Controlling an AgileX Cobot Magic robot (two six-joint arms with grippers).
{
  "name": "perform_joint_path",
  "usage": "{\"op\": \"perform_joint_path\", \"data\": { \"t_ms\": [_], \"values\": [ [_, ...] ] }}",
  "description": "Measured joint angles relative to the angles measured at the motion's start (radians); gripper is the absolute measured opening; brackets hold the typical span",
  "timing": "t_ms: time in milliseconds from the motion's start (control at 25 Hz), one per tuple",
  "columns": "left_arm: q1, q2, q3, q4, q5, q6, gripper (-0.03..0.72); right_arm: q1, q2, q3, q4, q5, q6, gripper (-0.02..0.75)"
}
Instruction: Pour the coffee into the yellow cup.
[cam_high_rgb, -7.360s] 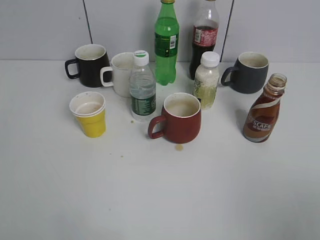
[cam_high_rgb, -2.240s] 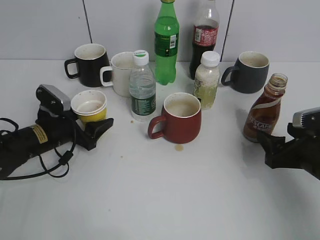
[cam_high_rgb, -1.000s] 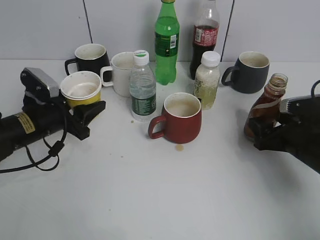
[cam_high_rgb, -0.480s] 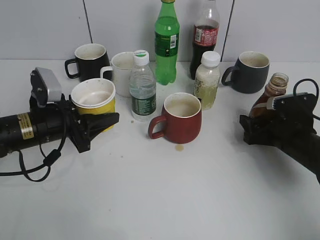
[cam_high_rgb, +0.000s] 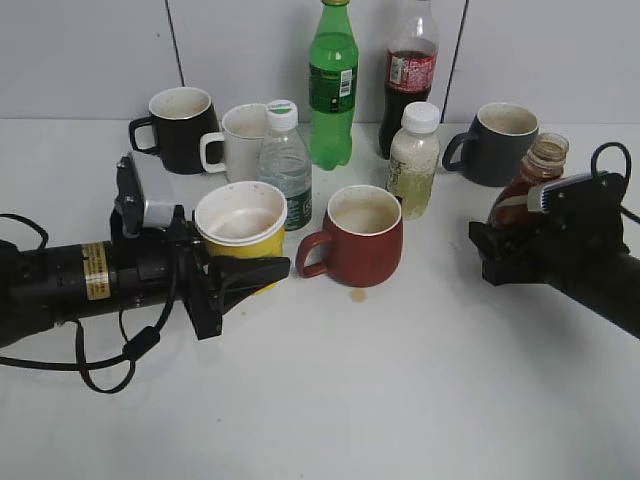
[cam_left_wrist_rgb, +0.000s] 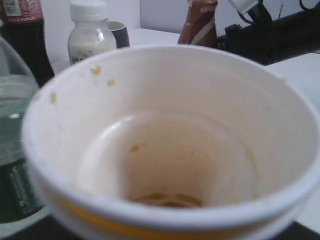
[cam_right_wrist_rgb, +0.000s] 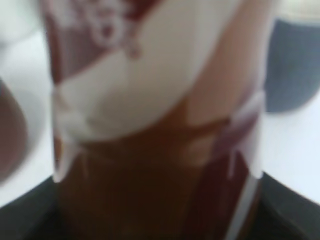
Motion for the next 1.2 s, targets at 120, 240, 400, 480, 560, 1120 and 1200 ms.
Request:
{"op": "perform_joint_path", "data": {
  "t_ms": [120, 240, 400, 480, 560, 1120, 1200],
  "values": [
    [-0.045, -0.007, 0.000, -0.017, 0.000, -0.015, 0.383, 0.000, -0.093, 0.000, -0.071, 0.035, 0.000, 0.503],
    [-0.066, -0.016, 0.000, -0.023, 0.000, -0.027, 0.383, 0.017, -0.189, 0.001, -0.114, 0.104, 0.000, 0.503],
    [-0.088, -0.017, -0.011, -0.022, 0.001, -0.068, 0.383, 0.098, -0.301, -0.020, -0.125, 0.225, -0.024, 0.503],
    [-0.103, -0.017, -0.029, -0.010, 0.007, -0.102, 0.383, 0.152, -0.337, -0.043, -0.132, 0.279, -0.052, 0.503],
    [-0.111, -0.017, -0.035, -0.006, 0.013, -0.107, 0.383, 0.201, -0.358, -0.072, -0.134, 0.350, -0.086, 0.503],
    [-0.190, -0.047, -0.062, 0.033, 0.133, -0.153, 0.380, 0.338, -0.373, -0.235, -0.136, 0.667, -0.503, 0.503],
    [-0.190, -0.059, -0.076, 0.033, 0.136, -0.153, 0.380, 0.338, -0.373, -0.249, -0.136, 0.678, -0.533, 0.503]
  ]
}}
